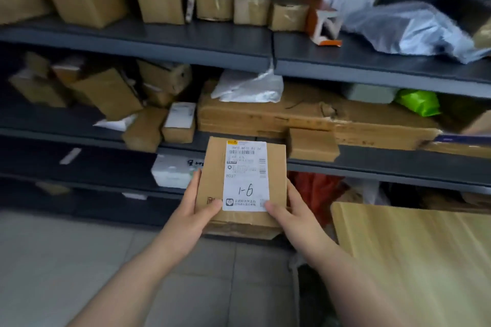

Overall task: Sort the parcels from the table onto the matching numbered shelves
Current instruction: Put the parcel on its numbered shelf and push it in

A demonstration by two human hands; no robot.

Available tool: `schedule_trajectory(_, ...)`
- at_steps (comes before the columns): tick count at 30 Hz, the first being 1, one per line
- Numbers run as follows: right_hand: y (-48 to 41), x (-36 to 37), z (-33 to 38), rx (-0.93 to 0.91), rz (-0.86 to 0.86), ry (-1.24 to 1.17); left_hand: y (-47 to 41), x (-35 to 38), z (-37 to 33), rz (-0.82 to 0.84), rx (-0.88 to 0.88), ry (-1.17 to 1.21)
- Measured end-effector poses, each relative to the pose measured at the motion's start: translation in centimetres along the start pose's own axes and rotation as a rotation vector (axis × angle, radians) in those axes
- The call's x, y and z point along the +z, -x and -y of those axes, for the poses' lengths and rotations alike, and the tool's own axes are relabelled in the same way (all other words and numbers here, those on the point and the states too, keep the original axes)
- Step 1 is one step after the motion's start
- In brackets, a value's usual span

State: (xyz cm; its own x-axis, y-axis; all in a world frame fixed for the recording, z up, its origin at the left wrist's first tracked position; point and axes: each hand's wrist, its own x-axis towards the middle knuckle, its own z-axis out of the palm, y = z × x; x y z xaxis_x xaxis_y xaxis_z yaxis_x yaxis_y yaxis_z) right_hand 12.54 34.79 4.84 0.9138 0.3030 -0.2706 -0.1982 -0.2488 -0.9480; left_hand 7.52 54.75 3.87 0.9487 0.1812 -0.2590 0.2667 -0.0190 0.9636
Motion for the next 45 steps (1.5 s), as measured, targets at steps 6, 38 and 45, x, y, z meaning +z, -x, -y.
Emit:
schedule_trajectory(6,-5.0,15.6,4.1,-0.046,0.291,0.053,2.4,-15.5,1.9,-0.264,0.037,0.062)
schedule_trajectory(38,-15.0,64.8,16.6,-0.207,1.266,0.239,11.3,-48.0,4.4,-1.509,-0.034,0.294)
schedule_trajectory(45,-14.0,74.1,19.6,-0.259,1.305,0.235,13.0,-57.4,5.1,-1.635,-0.023,0.333)
